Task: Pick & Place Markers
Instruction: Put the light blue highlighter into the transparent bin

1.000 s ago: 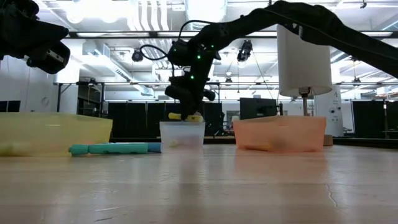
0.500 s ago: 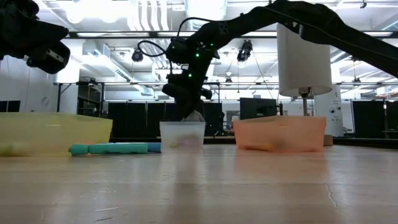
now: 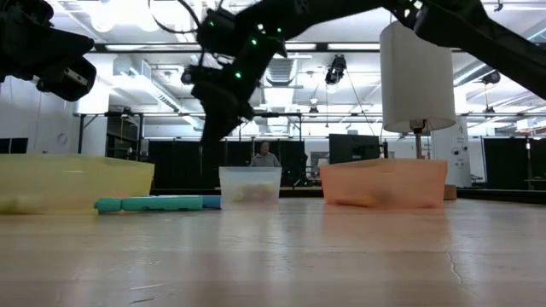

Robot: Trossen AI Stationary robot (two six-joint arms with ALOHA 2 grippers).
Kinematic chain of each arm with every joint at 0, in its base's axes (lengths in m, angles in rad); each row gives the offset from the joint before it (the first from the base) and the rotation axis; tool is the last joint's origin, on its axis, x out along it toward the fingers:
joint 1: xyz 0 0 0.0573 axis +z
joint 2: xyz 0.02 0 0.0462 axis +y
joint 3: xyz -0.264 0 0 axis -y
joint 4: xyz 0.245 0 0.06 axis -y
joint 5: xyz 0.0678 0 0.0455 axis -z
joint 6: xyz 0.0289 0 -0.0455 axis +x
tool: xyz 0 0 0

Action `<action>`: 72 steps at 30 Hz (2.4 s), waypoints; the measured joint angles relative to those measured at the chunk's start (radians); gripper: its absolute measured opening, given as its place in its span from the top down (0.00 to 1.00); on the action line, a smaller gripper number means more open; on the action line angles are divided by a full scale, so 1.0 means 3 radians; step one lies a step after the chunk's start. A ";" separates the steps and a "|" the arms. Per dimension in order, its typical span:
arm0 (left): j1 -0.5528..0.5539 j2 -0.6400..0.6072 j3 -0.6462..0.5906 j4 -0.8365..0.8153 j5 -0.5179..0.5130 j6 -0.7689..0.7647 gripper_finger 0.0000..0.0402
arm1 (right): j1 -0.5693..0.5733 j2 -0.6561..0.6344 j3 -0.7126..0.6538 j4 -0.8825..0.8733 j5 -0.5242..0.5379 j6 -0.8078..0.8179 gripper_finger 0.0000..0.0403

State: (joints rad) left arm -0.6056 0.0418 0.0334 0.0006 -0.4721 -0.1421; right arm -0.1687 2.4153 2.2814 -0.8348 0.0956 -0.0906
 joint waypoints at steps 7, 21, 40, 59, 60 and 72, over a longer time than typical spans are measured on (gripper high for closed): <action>0.0001 0.0000 0.0000 -0.0001 0.0000 0.0000 1.00 | 0.0397 0.0000 0.0000 0.0037 -0.0009 -0.0345 0.67; 0.0000 0.0001 0.0000 -0.0001 0.0000 0.0000 1.00 | 0.0763 0.0057 -0.0145 0.0585 -0.0149 -0.0617 0.69; 0.0001 0.0005 0.0000 -0.0001 0.0000 0.0000 1.00 | 0.0688 0.0081 -0.1033 0.1158 -0.0325 -0.0401 0.69; 0.0000 0.0005 -0.0001 -0.0001 0.0000 -0.0001 1.00 | 0.0802 0.0056 -0.1334 0.1253 -0.1155 0.0592 0.84; 0.0000 0.0005 -0.0001 -0.0001 -0.0001 -0.0001 1.00 | 0.0837 0.0053 -0.1323 0.1231 -0.1171 0.0643 0.85; 0.0000 0.0005 -0.0001 -0.0001 0.0000 0.0000 1.00 | 0.1171 -0.0002 -0.0699 0.0424 -0.1030 0.0855 0.85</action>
State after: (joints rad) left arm -0.6055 0.0433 0.0331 0.0002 -0.4721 -0.1421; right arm 0.1827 2.4147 2.0717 -0.7076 -0.2135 0.1659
